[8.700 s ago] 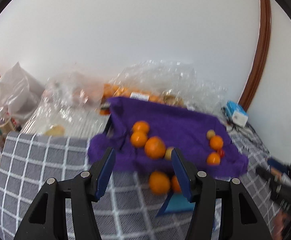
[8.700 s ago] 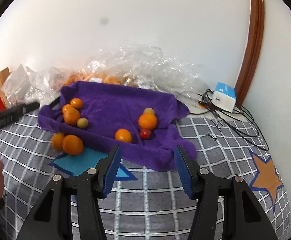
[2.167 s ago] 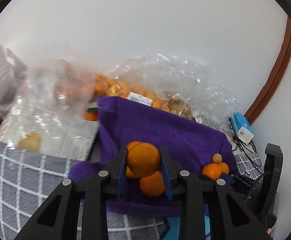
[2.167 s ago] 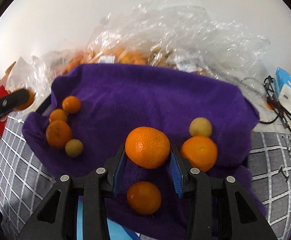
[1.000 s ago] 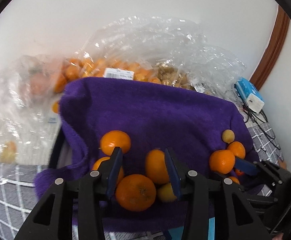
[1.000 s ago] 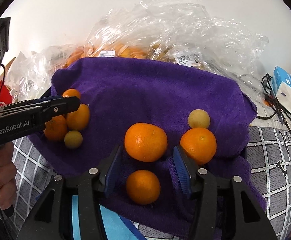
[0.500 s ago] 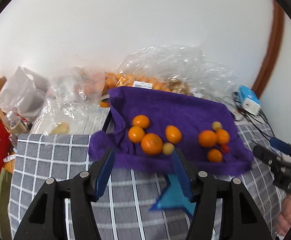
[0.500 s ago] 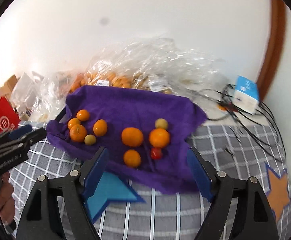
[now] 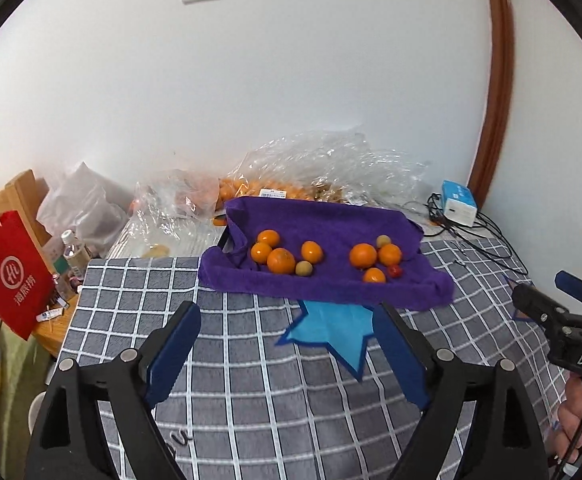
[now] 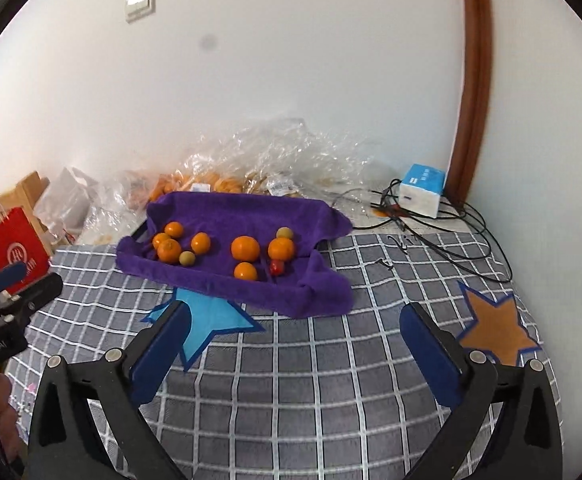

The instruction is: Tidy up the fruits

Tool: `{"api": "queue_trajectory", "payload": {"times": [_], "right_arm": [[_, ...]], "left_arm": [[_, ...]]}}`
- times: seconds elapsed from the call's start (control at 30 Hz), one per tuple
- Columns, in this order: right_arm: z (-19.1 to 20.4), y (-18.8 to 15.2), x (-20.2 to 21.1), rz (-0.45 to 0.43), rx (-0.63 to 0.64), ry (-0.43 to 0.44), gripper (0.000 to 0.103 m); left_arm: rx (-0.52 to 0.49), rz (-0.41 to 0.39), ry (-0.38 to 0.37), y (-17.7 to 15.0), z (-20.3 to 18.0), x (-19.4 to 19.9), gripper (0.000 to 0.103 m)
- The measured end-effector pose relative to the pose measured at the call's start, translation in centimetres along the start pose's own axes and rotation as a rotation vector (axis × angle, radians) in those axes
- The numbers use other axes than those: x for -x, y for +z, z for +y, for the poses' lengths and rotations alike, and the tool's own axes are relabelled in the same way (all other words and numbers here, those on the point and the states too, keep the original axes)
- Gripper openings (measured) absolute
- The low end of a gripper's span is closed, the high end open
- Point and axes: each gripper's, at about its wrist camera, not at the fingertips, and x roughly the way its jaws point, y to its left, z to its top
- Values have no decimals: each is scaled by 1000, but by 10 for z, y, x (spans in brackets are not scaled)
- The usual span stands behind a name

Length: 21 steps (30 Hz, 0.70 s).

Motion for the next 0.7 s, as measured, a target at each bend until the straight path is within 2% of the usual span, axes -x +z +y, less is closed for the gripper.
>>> {"api": "queue_trajectory", "payload": {"times": [0.27, 0.7], "right_arm": [[-6, -15, 31, -30, -5, -17, 103], [-4, -18, 37, -37, 2, -43, 103]], "left_arm": [[-4, -47, 20, -10, -10, 29, 91], [-7, -44, 10, -12, -15, 35, 91]]}}
